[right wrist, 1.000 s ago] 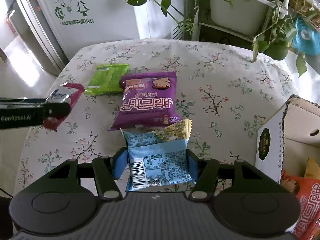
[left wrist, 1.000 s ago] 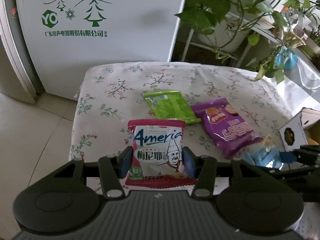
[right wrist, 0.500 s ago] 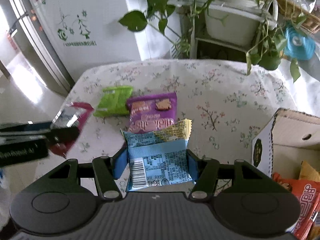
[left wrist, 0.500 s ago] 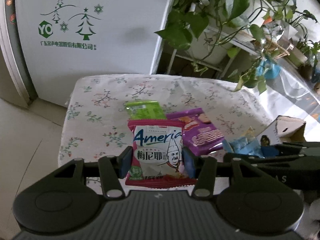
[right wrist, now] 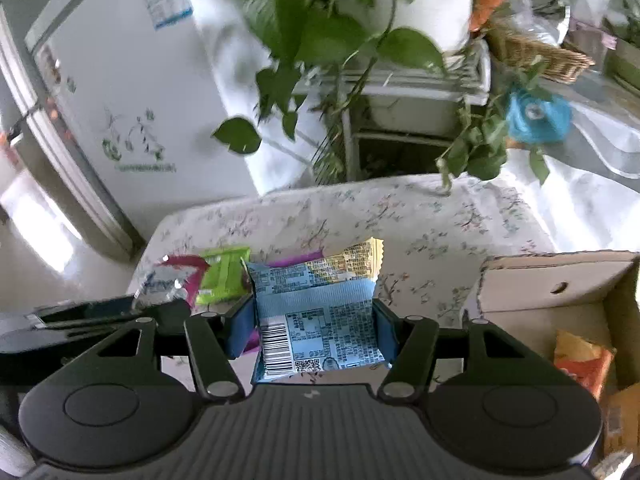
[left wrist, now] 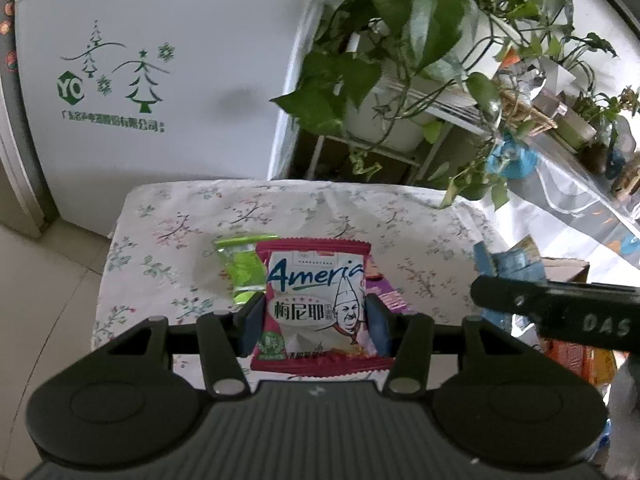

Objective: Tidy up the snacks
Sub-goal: 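Lift the pink Ameria bag with the left tool while the right tool carries the blue packet to the box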

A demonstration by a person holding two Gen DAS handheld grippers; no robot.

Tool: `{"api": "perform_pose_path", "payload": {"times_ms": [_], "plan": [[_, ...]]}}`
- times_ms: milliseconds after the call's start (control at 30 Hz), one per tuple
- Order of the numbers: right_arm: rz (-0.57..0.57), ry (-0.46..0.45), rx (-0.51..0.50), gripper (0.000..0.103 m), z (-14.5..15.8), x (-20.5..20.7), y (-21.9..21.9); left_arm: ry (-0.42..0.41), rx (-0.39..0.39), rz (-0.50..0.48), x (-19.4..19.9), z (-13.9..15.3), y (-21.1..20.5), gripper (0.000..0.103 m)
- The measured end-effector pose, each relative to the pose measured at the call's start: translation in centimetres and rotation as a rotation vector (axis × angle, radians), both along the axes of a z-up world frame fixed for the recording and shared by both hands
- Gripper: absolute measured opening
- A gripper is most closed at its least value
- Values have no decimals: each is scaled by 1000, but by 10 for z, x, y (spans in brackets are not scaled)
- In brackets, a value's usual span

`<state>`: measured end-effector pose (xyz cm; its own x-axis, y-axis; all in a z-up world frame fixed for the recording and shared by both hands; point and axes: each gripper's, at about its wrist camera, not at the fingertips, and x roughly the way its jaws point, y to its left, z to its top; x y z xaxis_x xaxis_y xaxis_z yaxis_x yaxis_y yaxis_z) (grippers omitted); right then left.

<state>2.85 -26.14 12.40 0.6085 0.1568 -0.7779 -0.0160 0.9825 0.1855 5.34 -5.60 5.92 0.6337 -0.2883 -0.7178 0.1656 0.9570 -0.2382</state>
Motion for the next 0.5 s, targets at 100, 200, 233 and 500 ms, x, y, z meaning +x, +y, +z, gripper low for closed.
{"api": "perform_pose_path", "payload": {"times_ms": [100,200,233,500], "plan": [[-49,-25,18,67,8,-7,-7,-7,-9,-7,0,2,-8,52],[-96,-51,11,67,16,-18,-13,-15,-20,-13,0,5,-16,52],[-112,-58,13,67,18,-22,-16,-17,-23,-14,0,6,-18,52],[-210,-78,37,67,22,-40,-39,-50,-18,-34,0,10,-37,52]]}}
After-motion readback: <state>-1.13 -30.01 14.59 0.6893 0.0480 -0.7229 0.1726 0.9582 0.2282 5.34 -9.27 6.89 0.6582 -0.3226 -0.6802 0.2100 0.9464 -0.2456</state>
